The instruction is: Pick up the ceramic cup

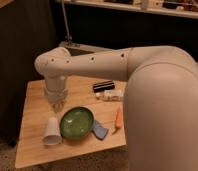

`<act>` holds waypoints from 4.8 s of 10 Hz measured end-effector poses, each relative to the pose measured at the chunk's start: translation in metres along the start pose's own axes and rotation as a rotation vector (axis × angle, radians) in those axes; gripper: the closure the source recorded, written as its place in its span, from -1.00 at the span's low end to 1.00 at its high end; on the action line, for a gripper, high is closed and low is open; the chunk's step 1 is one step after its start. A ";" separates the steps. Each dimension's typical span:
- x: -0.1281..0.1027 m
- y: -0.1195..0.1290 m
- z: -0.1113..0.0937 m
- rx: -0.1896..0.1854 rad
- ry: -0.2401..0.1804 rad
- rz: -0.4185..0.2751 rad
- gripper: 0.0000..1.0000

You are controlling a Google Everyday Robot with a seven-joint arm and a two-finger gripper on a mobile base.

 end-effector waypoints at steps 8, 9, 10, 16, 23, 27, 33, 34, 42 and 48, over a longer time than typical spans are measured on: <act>0.000 0.001 0.001 -0.005 0.007 -0.010 0.69; 0.001 0.006 0.008 -0.003 0.025 -0.024 0.69; 0.001 0.014 0.017 0.008 0.040 -0.031 0.69; 0.000 0.047 0.086 -0.058 0.106 -0.037 0.99; -0.013 0.063 0.109 -0.038 0.145 -0.067 -0.15; -0.018 0.062 0.118 -0.014 0.144 -0.064 -0.60; -0.019 0.063 0.139 0.008 0.172 -0.071 -0.60; -0.018 0.061 0.142 0.011 0.176 -0.068 -0.60; -0.012 0.062 0.180 0.006 0.246 -0.045 -0.14; -0.015 0.079 0.200 0.006 0.282 -0.078 -0.14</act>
